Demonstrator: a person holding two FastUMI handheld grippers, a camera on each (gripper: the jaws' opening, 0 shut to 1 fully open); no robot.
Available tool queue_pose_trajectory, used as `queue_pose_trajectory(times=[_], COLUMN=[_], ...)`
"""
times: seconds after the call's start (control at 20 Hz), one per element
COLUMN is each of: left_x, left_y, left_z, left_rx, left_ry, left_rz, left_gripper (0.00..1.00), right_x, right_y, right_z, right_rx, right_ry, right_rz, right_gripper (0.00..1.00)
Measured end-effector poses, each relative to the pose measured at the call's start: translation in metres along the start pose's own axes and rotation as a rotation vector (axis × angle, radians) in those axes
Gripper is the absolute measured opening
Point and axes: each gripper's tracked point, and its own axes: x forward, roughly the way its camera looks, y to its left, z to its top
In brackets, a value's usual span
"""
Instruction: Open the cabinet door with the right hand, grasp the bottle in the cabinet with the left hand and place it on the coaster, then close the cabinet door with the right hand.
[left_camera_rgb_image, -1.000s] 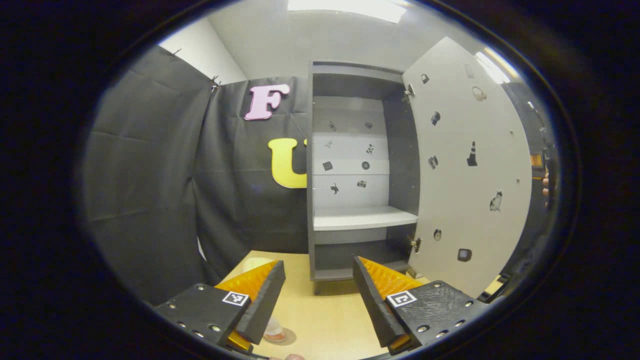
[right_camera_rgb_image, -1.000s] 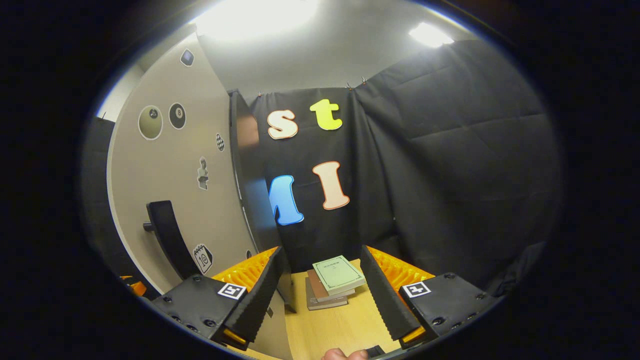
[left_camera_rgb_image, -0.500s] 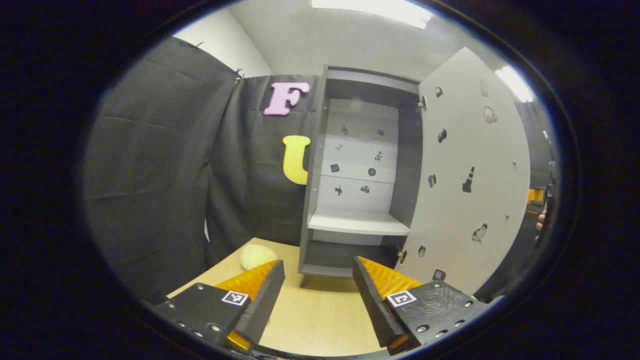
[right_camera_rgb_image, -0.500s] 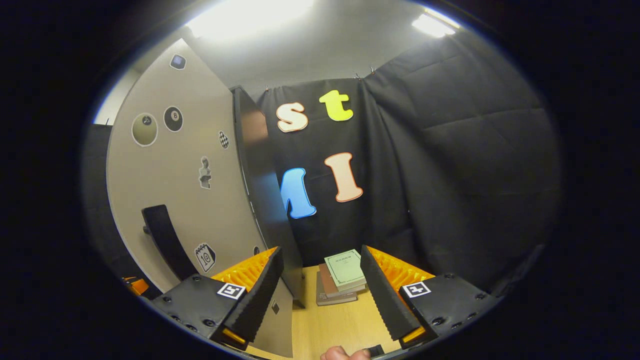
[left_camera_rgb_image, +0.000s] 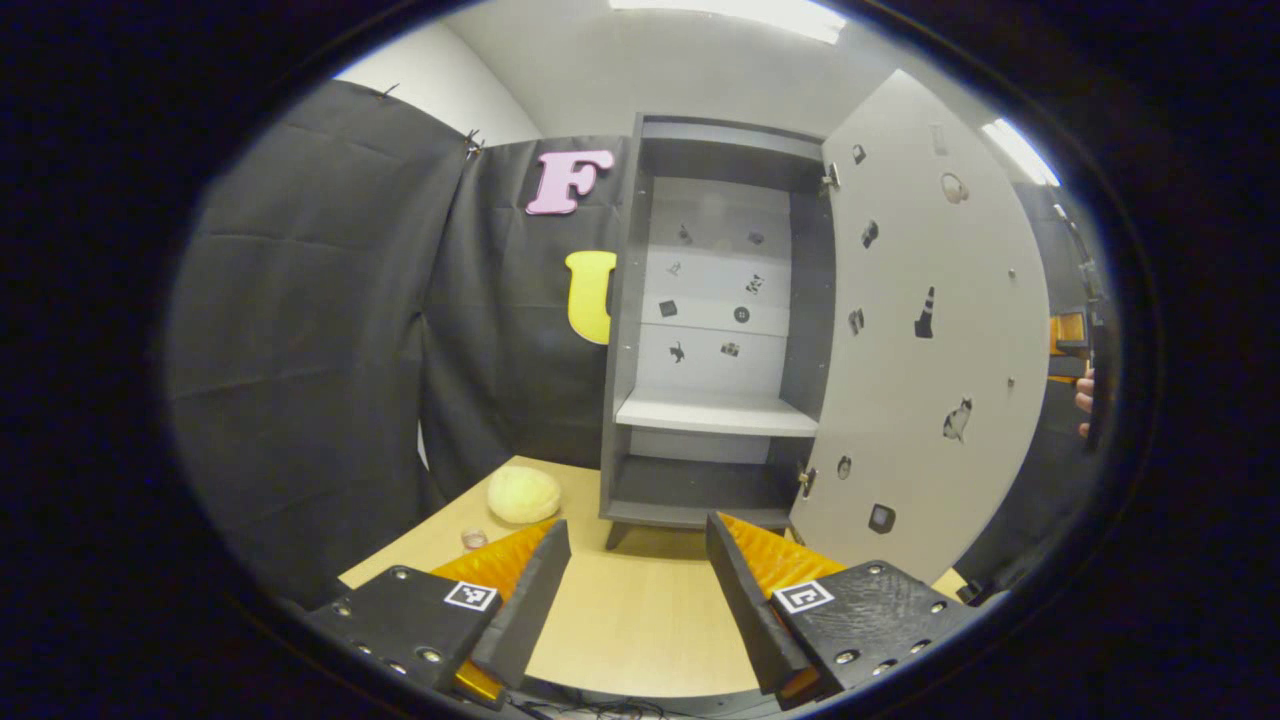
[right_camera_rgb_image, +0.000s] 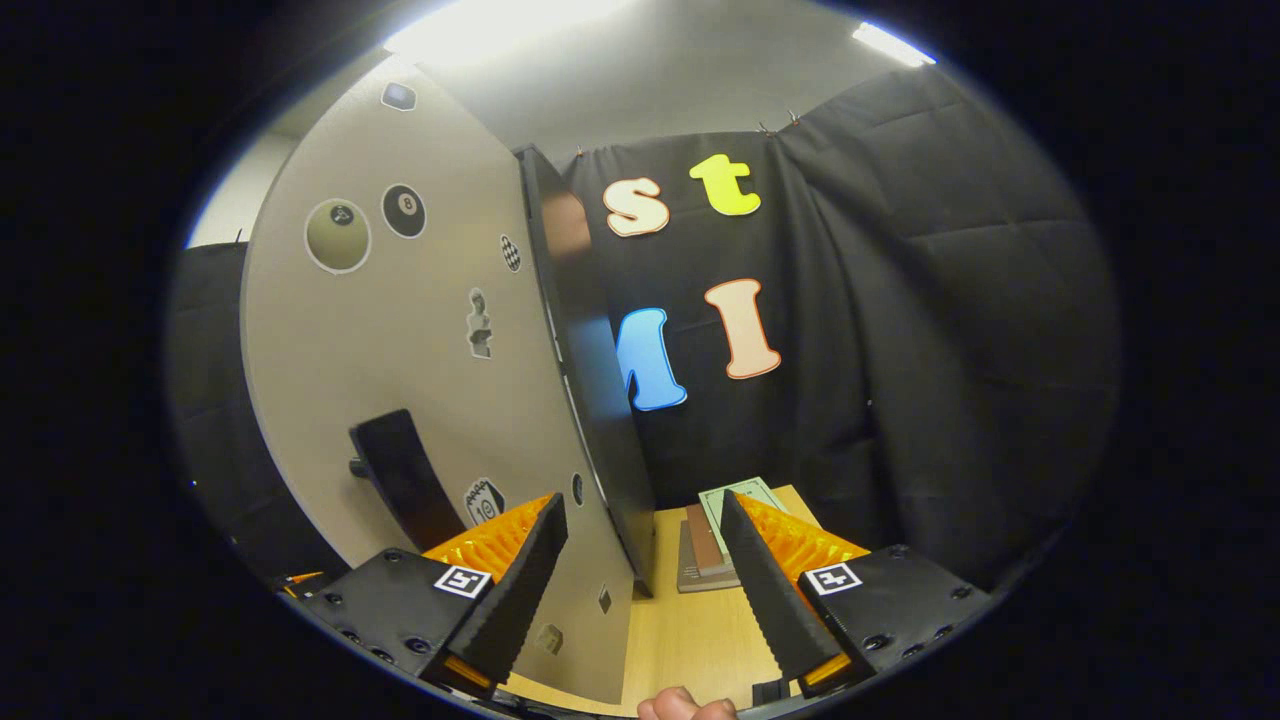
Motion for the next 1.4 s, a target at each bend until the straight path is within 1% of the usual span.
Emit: queue_pose_trajectory(times=[0.05, 0.1, 0.15, 0.2, 0.25, 0.3, 0.35, 0.4, 0.55, 0.7, 0.75, 0.8, 0.85, 0.9, 0.95, 1.0, 1.05, 1.1, 1.15, 1.2, 1.25, 1.3, 1.35, 1.4], left_x=[0.006, 0.01, 0.014, 0.017, 0.021, 0.025, 0.027, 0.03, 0.037, 0.04, 0.041, 0.042, 0.043, 0.042, 0.042, 0.043, 0.042, 0.041, 0.042, 0.041, 0.04, 0.038, 0.037, 0.036], left_y=[0.003, 0.007, 0.013, 0.019, 0.026, 0.033, 0.04, 0.047, 0.065, 0.082, 0.087, 0.091, 0.095, 0.099, 0.104, 0.108, 0.113, 0.121, 0.129, 0.135, 0.14, 0.147, 0.154, 0.162], left_z=[0.001, 0.004, 0.007, 0.01, 0.012, 0.013, 0.014, 0.015, 0.016, 0.02, 0.019, 0.02, 0.021, 0.021, 0.021, 0.021, 0.02, 0.02, 0.017, 0.014, 0.011, 0.01, 0.009, 0.007], left_rx=[-0.009, -0.012, -0.012, -0.01, -0.007, -0.004, -0.003, -0.004, 0.001, 0.014, 0.019, 0.024, 0.025, 0.023, 0.018, 0.014, 0.011, 0.011, 0.01, 0.007, 0.003, -0.001, -0.004, -0.007], left_ry=[-0.008, -0.015, -0.023, -0.031, -0.035, -0.036, -0.037, -0.036, -0.028, -0.03, -0.027, -0.029, -0.03, -0.031, -0.031, -0.031, -0.031, -0.032, -0.031, -0.025, -0.02, -0.018, -0.017, -0.016], left_rz=[-0.009, -0.017, -0.021, -0.022, -0.02, -0.018, -0.019, -0.022, -0.031, -0.033, -0.033, -0.033, -0.033, -0.032, -0.031, -0.028, -0.025, -0.016, -0.006, 0.0, 0.006, 0.012, 0.017, 0.021], left_gripper=[0.84, 0.84, 0.82, 0.85, 0.84, 0.82, 0.84, 0.84, 0.84, 0.84, 0.84, 0.84, 0.82, 0.84, 0.84, 0.82, 0.84, 0.82, 0.84, 0.82, 0.87, 0.84, 0.84, 0.87], right_x=[0.0, -0.001, 0.0, -0.001, -0.004, -0.007, -0.01, -0.014, -0.015, -0.013, -0.011, -0.009, -0.008, -0.007, -0.005, -0.004, -0.002, 0.001, 0.003, 0.005, 0.006, 0.008, 0.009, 0.01], right_y=[-0.002, -0.003, -0.001, 0.001, 0.011, 0.017, 0.02, 0.021, 0.036, 0.053, 0.061, 0.07, 0.079, 0.088, 0.096, 0.104, 0.11, 0.117, 0.122, 0.127, 0.132, 0.137, 0.143, 0.148], right_z=[0.001, 0.005, 0.012, 0.017, 0.024, 0.029, 0.028, 0.028, 0.024, 0.018, 0.017, 0.015, 0.01, 0.006, 0.005, 0.004, 0.003, 0.004, 0.003, 0.001, 0.001, 0.001, -0.001, -0.002], right_rx=[0.001, 0.004, 0.024, 0.064, 0.095, 0.103, 0.098, 0.095, 0.041, -0.087, -0.104, -0.103, -0.095, -0.087, -0.081, -0.084, -0.091, -0.101, -0.113, -0.124, -0.132, -0.138, -0.143, -0.148], right_ry=[-0.006, -0.03, -0.064, -0.086, -0.104, -0.112, -0.109, -0.111, -0.112, -0.091, -0.096, -0.095, -0.087, -0.075, -0.068, -0.062, -0.061, -0.06, -0.059, -0.055, -0.054, -0.053, -0.054, -0.057], right_rz=[-0.021, -0.018, -0.011, -0.012, -0.005, -0.003, -0.008, -0.019, -0.039, -0.051, -0.049, -0.04, -0.027, -0.014, -0.001, 0.008, 0.014, 0.02, 0.025, 0.027, 0.028, 0.03, 0.031, 0.032], right_gripper=[0.98, 0.96, 0.96, 0.96, 0.97, 0.9, 0.96, 0.96, 0.96, 0.96, 0.96, 0.96, 0.96, 0.96, 0.95, 0.96, 0.96, 0.96, 0.96, 0.96, 0.96, 0.96, 0.96, 0.96])
